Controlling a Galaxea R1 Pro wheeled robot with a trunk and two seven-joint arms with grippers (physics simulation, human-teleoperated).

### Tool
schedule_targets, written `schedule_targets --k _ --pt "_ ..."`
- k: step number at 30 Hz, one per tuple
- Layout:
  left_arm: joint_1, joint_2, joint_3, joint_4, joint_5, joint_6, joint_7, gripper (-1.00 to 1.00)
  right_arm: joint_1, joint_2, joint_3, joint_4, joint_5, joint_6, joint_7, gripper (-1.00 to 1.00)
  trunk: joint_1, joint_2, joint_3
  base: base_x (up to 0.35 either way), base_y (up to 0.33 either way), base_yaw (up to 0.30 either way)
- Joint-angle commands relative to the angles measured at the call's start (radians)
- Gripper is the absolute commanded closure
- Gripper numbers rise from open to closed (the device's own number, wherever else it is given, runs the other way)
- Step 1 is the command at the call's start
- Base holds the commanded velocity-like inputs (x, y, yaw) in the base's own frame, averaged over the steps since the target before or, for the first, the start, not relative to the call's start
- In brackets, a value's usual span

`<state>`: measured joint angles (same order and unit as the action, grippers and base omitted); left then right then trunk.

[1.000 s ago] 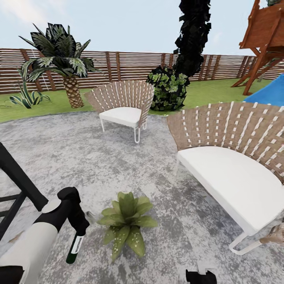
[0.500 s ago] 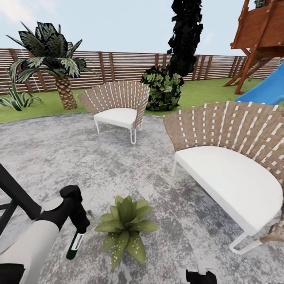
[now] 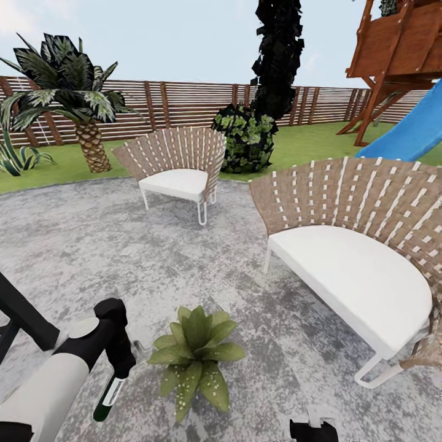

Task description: Pick up the pesticide atomizer in the garden and spray insectifuge to fully cover both potted plants in the garden.

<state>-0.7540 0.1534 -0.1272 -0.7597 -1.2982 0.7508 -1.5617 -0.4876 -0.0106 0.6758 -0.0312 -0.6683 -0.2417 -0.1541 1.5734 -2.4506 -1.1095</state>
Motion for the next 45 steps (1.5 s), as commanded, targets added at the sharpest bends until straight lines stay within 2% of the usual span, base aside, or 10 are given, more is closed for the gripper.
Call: schedule_targets --k 1,8,10,12,15,19,20,27,38,45 --pt "0.008 0.006 -0.003 -0.001 -0.006 0.01 -0.009 1.0 0.0 0.0 0.008 -0.001 -0.007 -0.001 -0.004 -1.0 0.0 0.0 0.0 0.0 0.0 -0.225" --pt "0.034 0.057 0.009 0.0 0.007 0.005 -0.009 1.0 0.0 -0.001 0.008 -0.001 -0.005 0.001 -0.003 -1.0 0.0 0.0 0.0 0.0 0.0 -0.044" --pt "0.041 0.072 0.016 0.0 0.009 -0.033 -0.009 1.0 0.0 -0.001 0.008 0.0 -0.004 0.001 -0.002 -1.0 0.0 0.0 0.0 0.0 0.0 -0.002" --pt "0.044 0.08 0.066 0.002 0.01 -0.084 -0.009 1.0 0.0 -0.002 0.008 0.0 -0.004 0.001 -0.002 -1.0 0.0 0.0 0.0 0.0 0.0 0.0" --pt "0.048 0.07 0.123 0.002 0.012 -0.111 0.029 1.0 0.0 -0.002 0.008 0.0 -0.004 0.001 -0.002 -1.0 0.0 0.0 0.0 0.0 0.0 0.0" --pt "0.049 0.031 0.129 -0.003 0.044 -0.115 0.092 1.0 0.0 -0.002 0.008 0.0 -0.004 0.002 -0.002 -1.0 0.0 0.0 0.0 0.0 0.0 0.0" --pt "0.049 0.013 0.129 -0.001 0.069 -0.116 0.147 1.0 0.0 -0.002 0.008 0.0 -0.004 0.002 -0.002 -1.0 0.0 0.0 0.0 0.0 0.0 0.0" --pt "0.126 0.022 0.13 0.038 0.079 -0.117 0.237 1.0 0.0 -0.002 0.009 0.0 -0.004 0.002 -0.002 -1.0 0.0 0.0 0.0 0.0 0.0 0.0" --pt "0.128 0.016 0.131 0.031 0.076 -0.102 0.243 1.0 0.0 -0.002 0.009 0.0 -0.004 0.002 -0.002 -1.0 0.0 0.0 0.0 0.037 0.045 0.0" --pt "0.114 0.033 0.128 0.03 0.063 -0.096 0.237 1.0 0.0 -0.002 0.009 0.0 -0.004 0.002 -0.002 -1.0 0.0 0.0 0.0 0.031 0.03 0.0"
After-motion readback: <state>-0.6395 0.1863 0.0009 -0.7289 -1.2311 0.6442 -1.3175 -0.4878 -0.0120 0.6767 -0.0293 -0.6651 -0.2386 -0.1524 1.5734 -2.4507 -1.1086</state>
